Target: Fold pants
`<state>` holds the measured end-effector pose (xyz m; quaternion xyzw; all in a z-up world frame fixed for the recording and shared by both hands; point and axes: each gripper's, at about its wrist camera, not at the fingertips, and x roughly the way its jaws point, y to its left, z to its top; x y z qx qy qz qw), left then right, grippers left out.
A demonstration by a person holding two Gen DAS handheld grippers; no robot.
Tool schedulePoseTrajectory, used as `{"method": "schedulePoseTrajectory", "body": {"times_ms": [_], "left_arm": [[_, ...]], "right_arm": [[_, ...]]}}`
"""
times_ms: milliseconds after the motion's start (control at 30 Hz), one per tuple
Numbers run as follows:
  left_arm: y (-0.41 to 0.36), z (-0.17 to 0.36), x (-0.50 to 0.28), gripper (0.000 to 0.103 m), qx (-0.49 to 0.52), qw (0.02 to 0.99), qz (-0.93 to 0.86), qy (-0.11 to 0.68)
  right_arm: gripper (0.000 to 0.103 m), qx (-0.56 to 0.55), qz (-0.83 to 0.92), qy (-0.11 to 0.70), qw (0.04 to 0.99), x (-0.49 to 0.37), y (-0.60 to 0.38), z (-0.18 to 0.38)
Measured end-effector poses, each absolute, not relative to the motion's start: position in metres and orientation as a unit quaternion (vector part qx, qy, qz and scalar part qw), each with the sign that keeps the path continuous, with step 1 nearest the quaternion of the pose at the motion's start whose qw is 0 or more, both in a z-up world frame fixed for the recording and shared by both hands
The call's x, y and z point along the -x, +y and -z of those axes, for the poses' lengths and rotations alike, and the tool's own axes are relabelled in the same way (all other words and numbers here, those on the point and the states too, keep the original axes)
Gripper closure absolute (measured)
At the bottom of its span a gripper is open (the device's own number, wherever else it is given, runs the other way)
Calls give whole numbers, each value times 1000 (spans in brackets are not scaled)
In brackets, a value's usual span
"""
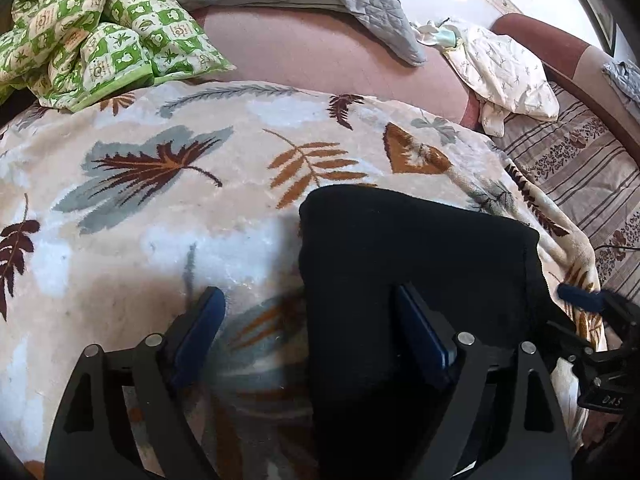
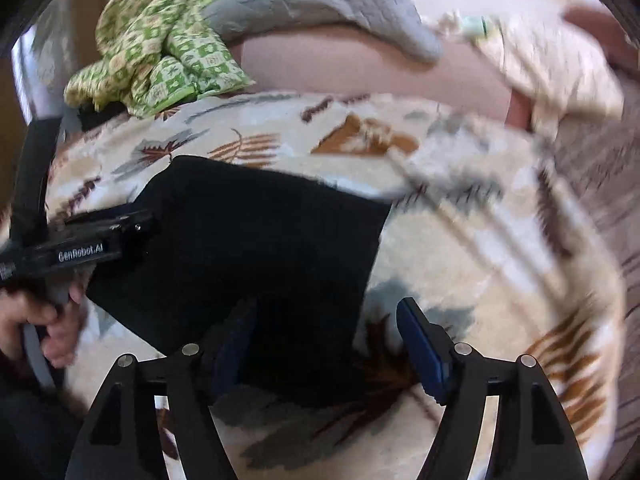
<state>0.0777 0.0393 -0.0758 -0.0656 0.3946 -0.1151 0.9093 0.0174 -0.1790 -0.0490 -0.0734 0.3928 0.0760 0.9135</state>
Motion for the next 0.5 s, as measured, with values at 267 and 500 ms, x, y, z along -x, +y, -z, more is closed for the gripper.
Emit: {"method": "schedulePoseTrajectory", "body": {"times_ms": [267,500], "left_arm": [[46,79,-80,12,86,904,126,399],[50,76,-78,11,102,903,138,393]], "right_arm": [[30,61,-25,278,958,20,-204,5],[98,-21,-111,367,923,9,-214,20]]}}
